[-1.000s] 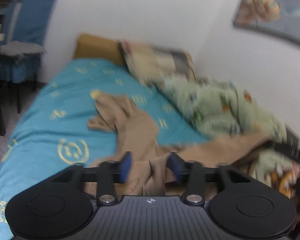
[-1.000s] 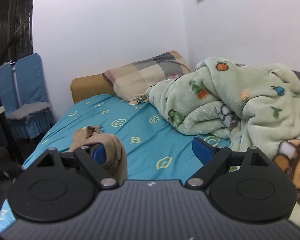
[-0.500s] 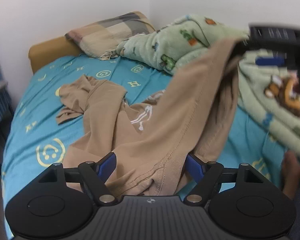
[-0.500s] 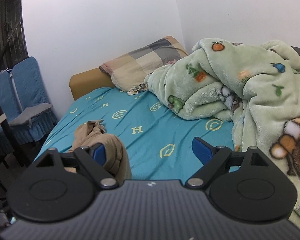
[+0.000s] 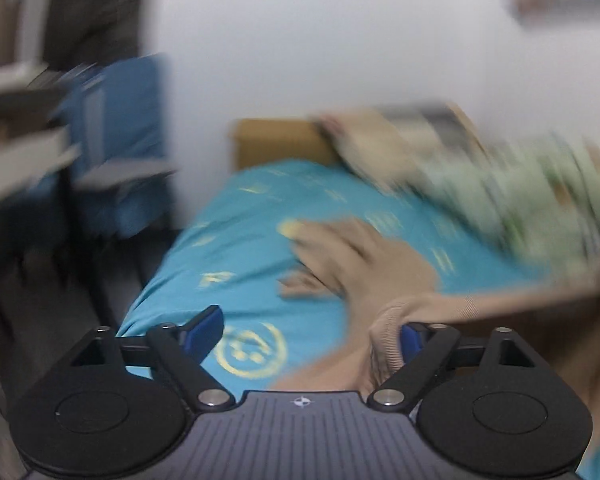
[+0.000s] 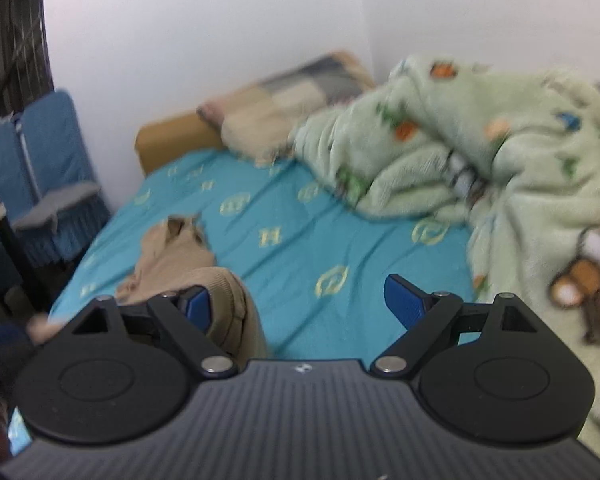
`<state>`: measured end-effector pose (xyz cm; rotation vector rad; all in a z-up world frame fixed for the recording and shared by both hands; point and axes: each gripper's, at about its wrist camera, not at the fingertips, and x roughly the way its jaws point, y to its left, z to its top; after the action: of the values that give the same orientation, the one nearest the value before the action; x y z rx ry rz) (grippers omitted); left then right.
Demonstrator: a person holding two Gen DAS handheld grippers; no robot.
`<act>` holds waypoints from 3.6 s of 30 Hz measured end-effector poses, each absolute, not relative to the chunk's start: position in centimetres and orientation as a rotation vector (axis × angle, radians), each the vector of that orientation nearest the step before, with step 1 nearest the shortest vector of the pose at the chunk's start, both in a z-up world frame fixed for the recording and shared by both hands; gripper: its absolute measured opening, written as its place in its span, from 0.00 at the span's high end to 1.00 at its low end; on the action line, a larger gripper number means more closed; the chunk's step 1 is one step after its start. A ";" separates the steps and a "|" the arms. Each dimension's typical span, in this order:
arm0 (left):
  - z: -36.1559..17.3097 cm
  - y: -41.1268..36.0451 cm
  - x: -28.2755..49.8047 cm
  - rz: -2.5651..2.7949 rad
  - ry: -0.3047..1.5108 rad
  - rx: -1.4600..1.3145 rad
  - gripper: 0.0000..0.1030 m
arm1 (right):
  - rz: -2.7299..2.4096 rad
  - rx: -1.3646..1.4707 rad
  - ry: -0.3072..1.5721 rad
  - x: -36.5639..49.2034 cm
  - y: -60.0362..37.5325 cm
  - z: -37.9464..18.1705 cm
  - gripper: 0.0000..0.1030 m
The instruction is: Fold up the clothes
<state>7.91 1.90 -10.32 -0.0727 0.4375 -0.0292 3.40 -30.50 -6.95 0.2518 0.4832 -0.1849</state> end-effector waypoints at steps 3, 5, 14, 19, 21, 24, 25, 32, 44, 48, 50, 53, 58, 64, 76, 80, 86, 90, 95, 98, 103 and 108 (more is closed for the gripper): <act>-9.4 4.2 7.9 0.093 0.421 -0.170 0.14 | -0.121 0.239 0.636 5.8 -29.4 -9.1 0.14; -8.9 5.2 7.2 0.115 0.425 -0.216 0.14 | -0.106 0.172 0.727 6.6 -28.1 -10.7 0.14; -4.0 4.9 0.6 0.093 0.278 -0.203 0.14 | -0.229 0.175 0.522 2.4 -28.8 -7.1 0.14; 4.4 4.9 -0.8 0.078 0.180 -0.308 0.14 | -0.219 0.169 0.357 1.0 -29.7 0.7 0.14; 9.1 4.8 -1.3 0.078 0.117 -0.307 0.14 | -0.203 0.185 0.294 0.5 -30.1 5.2 0.14; 16.7 5.0 -2.5 0.060 0.012 -0.307 0.14 | -0.169 0.180 0.185 -0.8 -30.3 13.0 0.14; 19.2 5.1 -3.1 0.053 -0.023 -0.299 0.14 | -0.155 0.172 0.143 -1.3 -30.4 15.7 0.14; 34.6 4.4 -8.1 0.019 -0.263 -0.175 0.12 | -0.084 0.142 -0.111 -6.1 -31.2 32.2 0.14; 38.8 1.4 -4.9 -0.071 -0.281 -0.016 0.05 | -0.076 0.042 -0.134 -4.3 -33.1 37.8 0.14; 31.2 3.3 3.1 -0.088 -0.130 -0.058 0.05 | -0.053 0.045 -0.016 0.7 -32.4 31.6 0.14; 27.5 4.1 7.9 -0.082 -0.050 -0.075 0.05 | -0.049 0.028 0.051 4.1 -31.7 28.5 0.14; 22.1 5.6 16.1 -0.062 0.056 -0.087 0.05 | -0.051 0.012 0.148 11.5 -30.9 23.8 0.14; 14.3 6.9 31.9 0.006 0.145 -0.050 0.05 | -0.073 -0.008 0.242 26.6 -30.0 16.1 0.14; 1.8 5.5 49.0 0.085 0.285 -0.042 0.05 | -0.108 -0.015 0.308 44.5 -28.8 5.4 0.14; -23.2 7.2 62.7 0.035 0.951 -0.074 0.06 | 0.036 0.170 0.923 58.6 -28.4 -19.7 0.12; -22.3 7.0 61.9 -0.004 0.927 -0.039 0.05 | 0.084 -0.002 0.834 56.1 -25.2 -19.7 0.09; -16.8 7.3 58.9 -0.090 0.782 -0.085 0.01 | 0.111 0.170 0.672 53.2 -26.2 -14.2 0.09; -12.5 7.4 53.7 -0.111 0.722 -0.111 0.01 | 0.112 0.182 0.602 49.5 -26.4 -11.0 0.09; -10.1 8.4 42.1 -0.133 0.771 -0.174 0.03 | 0.093 0.229 0.528 39.9 -27.6 -7.0 0.10; -10.0 9.6 33.4 -0.129 0.828 -0.249 0.03 | 0.087 0.330 0.523 32.2 -29.1 -5.8 0.10; -11.0 11.0 19.1 -0.067 0.936 -0.401 0.04 | 0.043 0.465 0.682 20.5 -31.5 -6.6 0.10; -13.2 12.6 12.2 -0.012 1.020 -0.487 0.08 | 0.003 0.624 0.839 11.8 -33.8 -9.0 0.10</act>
<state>12.17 12.60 -13.24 -0.4871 1.0201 -0.0124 11.82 -33.78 -8.99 0.6239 0.8386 0.0031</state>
